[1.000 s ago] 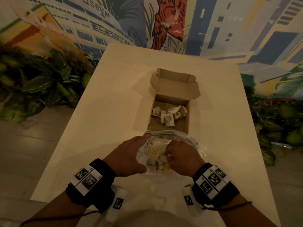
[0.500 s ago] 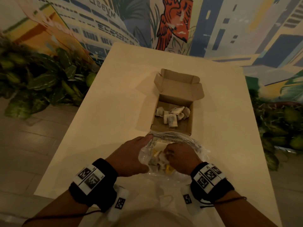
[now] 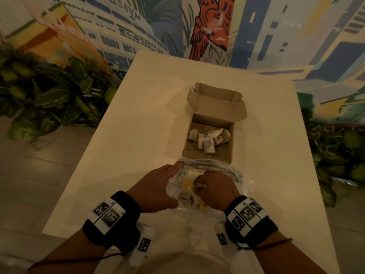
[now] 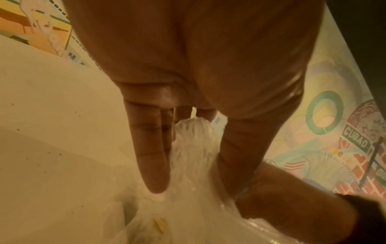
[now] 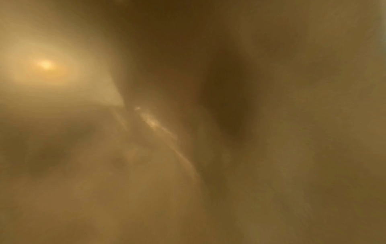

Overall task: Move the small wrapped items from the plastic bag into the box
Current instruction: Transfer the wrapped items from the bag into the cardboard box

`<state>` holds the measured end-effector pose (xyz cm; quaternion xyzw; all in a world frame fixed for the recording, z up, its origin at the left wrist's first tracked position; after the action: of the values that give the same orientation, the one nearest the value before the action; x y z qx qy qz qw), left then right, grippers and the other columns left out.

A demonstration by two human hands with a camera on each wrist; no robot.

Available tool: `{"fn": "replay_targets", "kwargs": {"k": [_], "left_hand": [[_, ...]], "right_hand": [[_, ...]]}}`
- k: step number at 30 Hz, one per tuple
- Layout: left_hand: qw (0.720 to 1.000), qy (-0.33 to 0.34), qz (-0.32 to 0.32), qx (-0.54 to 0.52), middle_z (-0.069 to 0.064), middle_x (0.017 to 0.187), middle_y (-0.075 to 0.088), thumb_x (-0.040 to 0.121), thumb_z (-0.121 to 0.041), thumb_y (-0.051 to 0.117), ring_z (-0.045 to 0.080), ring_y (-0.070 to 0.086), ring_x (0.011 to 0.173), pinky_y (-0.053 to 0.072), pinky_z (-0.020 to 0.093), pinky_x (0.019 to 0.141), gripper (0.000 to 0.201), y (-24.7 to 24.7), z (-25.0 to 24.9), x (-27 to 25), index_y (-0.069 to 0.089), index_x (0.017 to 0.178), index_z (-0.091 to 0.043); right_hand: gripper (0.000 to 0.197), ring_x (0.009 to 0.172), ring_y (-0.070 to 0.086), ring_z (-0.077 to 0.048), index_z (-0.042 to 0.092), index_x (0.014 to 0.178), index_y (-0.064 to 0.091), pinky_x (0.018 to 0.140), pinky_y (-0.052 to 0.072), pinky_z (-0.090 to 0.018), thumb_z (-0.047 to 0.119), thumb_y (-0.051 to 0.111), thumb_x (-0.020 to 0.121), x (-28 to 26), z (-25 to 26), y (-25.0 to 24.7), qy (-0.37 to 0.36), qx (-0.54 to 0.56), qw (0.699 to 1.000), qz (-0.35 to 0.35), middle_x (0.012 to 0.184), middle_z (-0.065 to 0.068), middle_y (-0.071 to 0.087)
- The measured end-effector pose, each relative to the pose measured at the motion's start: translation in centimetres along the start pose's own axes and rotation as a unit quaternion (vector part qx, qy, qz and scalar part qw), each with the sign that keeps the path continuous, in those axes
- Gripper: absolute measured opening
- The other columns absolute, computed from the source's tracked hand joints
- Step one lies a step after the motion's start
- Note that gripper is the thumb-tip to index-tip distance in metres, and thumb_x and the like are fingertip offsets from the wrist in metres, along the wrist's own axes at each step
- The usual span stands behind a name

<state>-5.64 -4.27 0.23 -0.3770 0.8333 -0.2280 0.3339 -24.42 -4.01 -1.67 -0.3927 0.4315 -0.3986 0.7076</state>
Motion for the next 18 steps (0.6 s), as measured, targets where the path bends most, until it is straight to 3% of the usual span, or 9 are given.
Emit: {"fn": "replay_targets", "kwargs": {"k": [3, 6, 9, 11, 13, 14, 16, 18], "left_hand": [[1.000, 0.000, 0.000, 0.002, -0.004, 0.154, 0.026, 0.069, -0.034, 0.076, 0.018, 0.031, 0.137, 0.034, 0.037, 0.109, 0.104, -0.1, 0.2, 0.0, 0.007, 0.146, -0.032], [1.000, -0.003, 0.007, 0.001, -0.004, 0.154, 0.024, 0.071, -0.033, 0.075, 0.018, 0.028, 0.138, 0.031, 0.034, 0.110, 0.103, -0.2, 0.1, 0.0, 0.006, 0.147, -0.031], [1.000, -0.004, 0.000, -0.001, -0.004, 0.155, 0.024, 0.071, -0.032, 0.076, 0.017, 0.028, 0.138, 0.031, 0.030, 0.109, 0.103, -0.4, 0.0, 0.1, 0.007, 0.147, -0.030], [1.000, -0.003, 0.004, 0.000, -0.003, 0.154, 0.025, 0.071, -0.031, 0.076, 0.018, 0.030, 0.137, 0.033, 0.032, 0.108, 0.103, -0.5, -0.1, 0.1, 0.007, 0.147, -0.030], [1.000, 0.001, 0.002, 0.004, -0.002, 0.154, 0.026, 0.071, -0.031, 0.076, 0.019, 0.031, 0.136, 0.034, 0.035, 0.108, 0.103, -0.7, -0.1, 0.2, 0.007, 0.147, -0.029], [1.000, 0.001, 0.002, 0.004, -0.002, 0.154, 0.027, 0.070, -0.032, 0.076, 0.019, 0.032, 0.136, 0.034, 0.036, 0.108, 0.103, -0.7, 0.0, 0.2, 0.007, 0.147, -0.029], [1.000, 0.003, 0.003, 0.003, -0.001, 0.153, 0.028, 0.070, -0.032, 0.076, 0.020, 0.032, 0.136, 0.033, 0.036, 0.109, 0.103, -0.6, 0.1, 0.3, 0.007, 0.147, -0.029], [1.000, 0.003, 0.003, 0.017, -0.001, 0.152, 0.030, 0.070, -0.033, 0.076, 0.020, 0.035, 0.134, 0.034, 0.033, 0.107, 0.103, -0.6, 0.1, 0.3, 0.007, 0.147, -0.028]], "right_hand": [[0.034, 0.090, 0.065, -0.020, 0.022, 0.091, 0.071, 0.074, 0.045, -0.026, 0.044, 0.048, 0.082, -0.9, -0.1, -0.9, -0.013, 0.096, 0.991, -0.092, 0.094, -0.001, 0.072], [0.028, 0.093, 0.063, -0.016, 0.025, 0.092, 0.071, 0.078, 0.045, -0.023, 0.043, 0.053, 0.080, -1.9, 0.1, -1.0, 0.022, 0.141, 0.986, -0.081, 0.097, 0.003, 0.072], [0.021, 0.088, 0.061, -0.008, 0.023, 0.089, 0.071, 0.072, 0.034, -0.001, 0.035, 0.059, 0.078, -2.3, 0.1, -1.6, 0.053, 0.212, 0.964, -0.152, 0.089, 0.008, 0.070], [0.019, 0.089, 0.064, -0.013, 0.020, 0.090, 0.072, 0.073, 0.037, -0.008, 0.032, 0.062, 0.079, -2.8, 0.5, -1.7, 0.053, 0.214, 0.967, -0.129, 0.091, 0.004, 0.072], [0.009, 0.081, 0.064, -0.011, 0.019, 0.084, 0.073, 0.070, 0.042, -0.019, 0.026, 0.067, 0.080, -3.0, 0.6, -2.2, 0.068, 0.244, 0.956, -0.145, 0.085, 0.000, 0.074], [0.005, 0.071, 0.062, -0.009, 0.019, 0.078, 0.073, 0.066, 0.043, -0.023, 0.020, 0.068, 0.080, -3.1, 0.7, -3.0, 0.076, 0.293, 0.939, -0.163, 0.076, 0.001, 0.073], [0.015, 0.053, 0.056, -0.005, 0.023, 0.071, 0.073, 0.057, 0.046, -0.027, 0.012, 0.069, 0.079, -3.4, 0.7, -4.8, 0.083, 0.402, 0.894, -0.178, 0.059, 0.008, 0.069], [0.020, 0.050, 0.054, -0.007, 0.024, 0.070, 0.074, 0.050, 0.046, -0.025, 0.007, 0.068, 0.079, -3.5, 0.9, -7.0, 0.080, 0.470, 0.860, -0.180, 0.057, 0.007, 0.067]]}}
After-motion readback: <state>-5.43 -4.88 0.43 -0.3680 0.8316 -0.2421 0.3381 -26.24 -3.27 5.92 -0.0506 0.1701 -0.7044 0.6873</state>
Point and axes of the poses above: each hand's wrist, its own x-axis towards the middle knuckle, its own y-axis out of the palm, z = x × y, the point moved 2 cm from there along x, towards the middle knuckle
